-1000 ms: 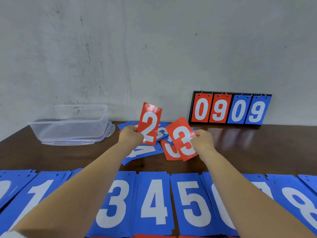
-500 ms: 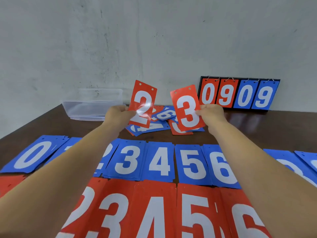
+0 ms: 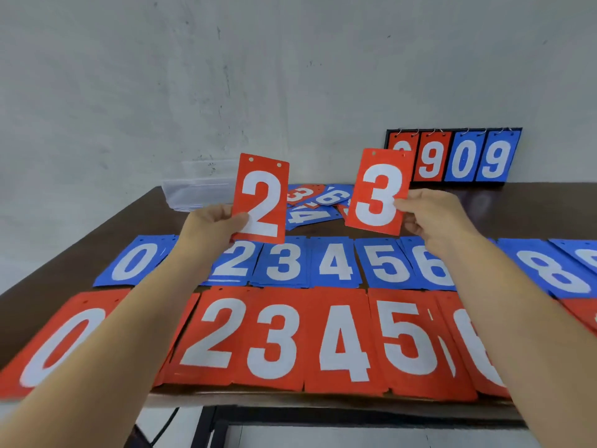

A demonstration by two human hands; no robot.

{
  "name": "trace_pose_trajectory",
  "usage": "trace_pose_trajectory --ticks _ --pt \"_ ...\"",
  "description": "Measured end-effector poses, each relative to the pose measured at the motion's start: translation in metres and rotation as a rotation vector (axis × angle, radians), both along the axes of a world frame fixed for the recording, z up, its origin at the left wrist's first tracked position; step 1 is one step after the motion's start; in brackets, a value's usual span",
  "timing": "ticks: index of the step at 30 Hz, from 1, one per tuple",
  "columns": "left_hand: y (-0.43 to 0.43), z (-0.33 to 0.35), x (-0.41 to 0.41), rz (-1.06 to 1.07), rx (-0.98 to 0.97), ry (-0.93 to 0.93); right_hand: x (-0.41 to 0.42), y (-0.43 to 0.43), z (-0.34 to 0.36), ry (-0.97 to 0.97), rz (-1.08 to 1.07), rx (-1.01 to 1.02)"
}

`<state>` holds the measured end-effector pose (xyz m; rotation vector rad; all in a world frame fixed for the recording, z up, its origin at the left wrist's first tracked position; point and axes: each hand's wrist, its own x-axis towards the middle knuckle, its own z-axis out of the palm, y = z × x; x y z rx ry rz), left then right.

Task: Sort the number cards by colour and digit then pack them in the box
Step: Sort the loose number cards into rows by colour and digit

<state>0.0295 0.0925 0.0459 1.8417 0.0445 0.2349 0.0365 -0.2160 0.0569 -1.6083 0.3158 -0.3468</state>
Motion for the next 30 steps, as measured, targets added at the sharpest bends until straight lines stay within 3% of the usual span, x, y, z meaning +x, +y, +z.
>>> trace_pose_trajectory --ticks 9,14,21,24,30 --pt "0.060 -0.012 -0.073 0.040 0.042 0.076 -0.091 0.094 -0.030 -0.003 0.135 0.056" --pt "0.075 -0.032 -0.110 0.079 0.102 0.076 -0.119 0.145 -0.047 0.109 0.151 -0.186" --pt "0.066 -0.058 -0.138 0.174 0.602 0.059 -0.132 0.172 -0.069 0.133 0.049 -0.728" --pt "0.060 -0.065 -0.142 0.194 0.828 0.046 -0.136 0.174 -0.072 0.152 0.014 -0.840" --pt "0.053 -0.065 -0.148 0.241 1.065 0.002 -0.141 0.176 -0.074 0.155 -0.016 -0.972"
